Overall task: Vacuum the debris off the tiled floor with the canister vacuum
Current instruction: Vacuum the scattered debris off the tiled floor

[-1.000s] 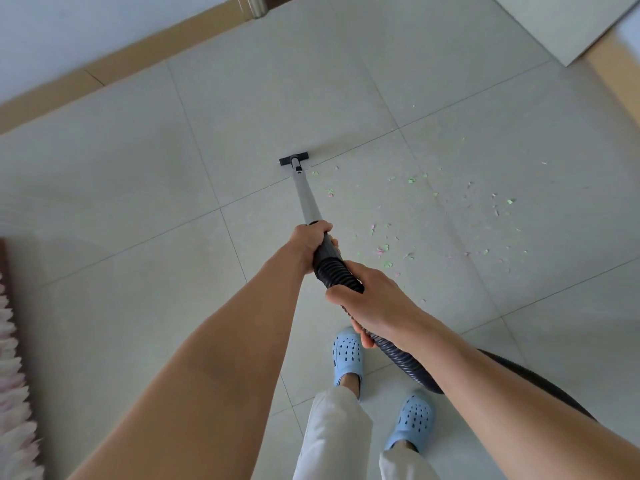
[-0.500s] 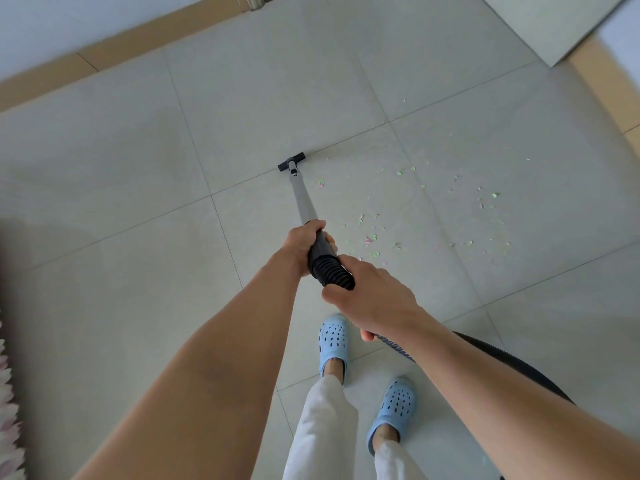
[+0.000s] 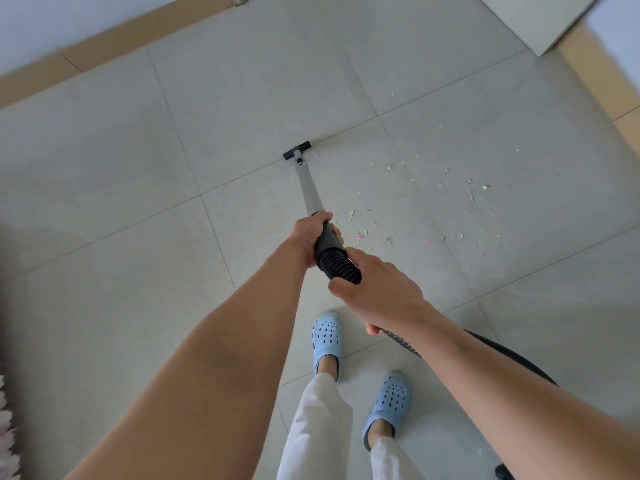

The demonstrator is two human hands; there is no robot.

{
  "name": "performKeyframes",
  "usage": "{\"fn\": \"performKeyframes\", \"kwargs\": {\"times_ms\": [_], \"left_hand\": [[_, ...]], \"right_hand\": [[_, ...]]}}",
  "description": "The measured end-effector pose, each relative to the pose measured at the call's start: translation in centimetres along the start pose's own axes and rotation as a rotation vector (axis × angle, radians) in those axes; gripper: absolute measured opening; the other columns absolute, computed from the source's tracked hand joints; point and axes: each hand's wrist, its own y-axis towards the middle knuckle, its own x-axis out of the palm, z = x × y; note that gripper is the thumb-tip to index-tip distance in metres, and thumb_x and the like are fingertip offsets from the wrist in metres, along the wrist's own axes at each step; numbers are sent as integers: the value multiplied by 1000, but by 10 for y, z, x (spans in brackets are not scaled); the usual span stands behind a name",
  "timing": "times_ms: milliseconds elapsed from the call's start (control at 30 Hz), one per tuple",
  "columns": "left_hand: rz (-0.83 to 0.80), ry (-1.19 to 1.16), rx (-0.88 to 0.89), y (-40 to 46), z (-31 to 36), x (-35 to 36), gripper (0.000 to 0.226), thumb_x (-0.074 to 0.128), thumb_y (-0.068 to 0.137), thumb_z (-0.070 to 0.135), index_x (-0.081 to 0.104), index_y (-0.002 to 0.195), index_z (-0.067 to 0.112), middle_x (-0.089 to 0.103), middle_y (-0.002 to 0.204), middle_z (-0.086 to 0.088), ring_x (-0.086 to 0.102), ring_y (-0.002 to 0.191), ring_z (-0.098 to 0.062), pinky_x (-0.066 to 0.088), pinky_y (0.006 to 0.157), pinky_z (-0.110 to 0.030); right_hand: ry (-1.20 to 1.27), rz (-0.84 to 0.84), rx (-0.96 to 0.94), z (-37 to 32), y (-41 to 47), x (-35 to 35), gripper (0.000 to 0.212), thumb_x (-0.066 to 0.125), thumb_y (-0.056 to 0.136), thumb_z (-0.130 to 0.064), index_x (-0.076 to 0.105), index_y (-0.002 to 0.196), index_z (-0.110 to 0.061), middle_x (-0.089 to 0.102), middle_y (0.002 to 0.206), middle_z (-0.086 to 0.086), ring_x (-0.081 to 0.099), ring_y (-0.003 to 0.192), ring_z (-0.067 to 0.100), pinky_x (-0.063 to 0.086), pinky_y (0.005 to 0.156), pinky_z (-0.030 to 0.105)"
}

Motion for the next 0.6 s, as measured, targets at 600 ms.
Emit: {"fn": "performKeyframes", "kwargs": {"times_ms": [600], "left_hand": [[-40,91,-9,17,-12,53,14,54,97,11,46,86,5,49,58,-8,48,41,-18,46,40,-20]], "right_hand": [[32,70,86,36,3,-18,20,49,91,-36,48,108,-26,62,78,-4,61,50,18,48,63,30]]}}
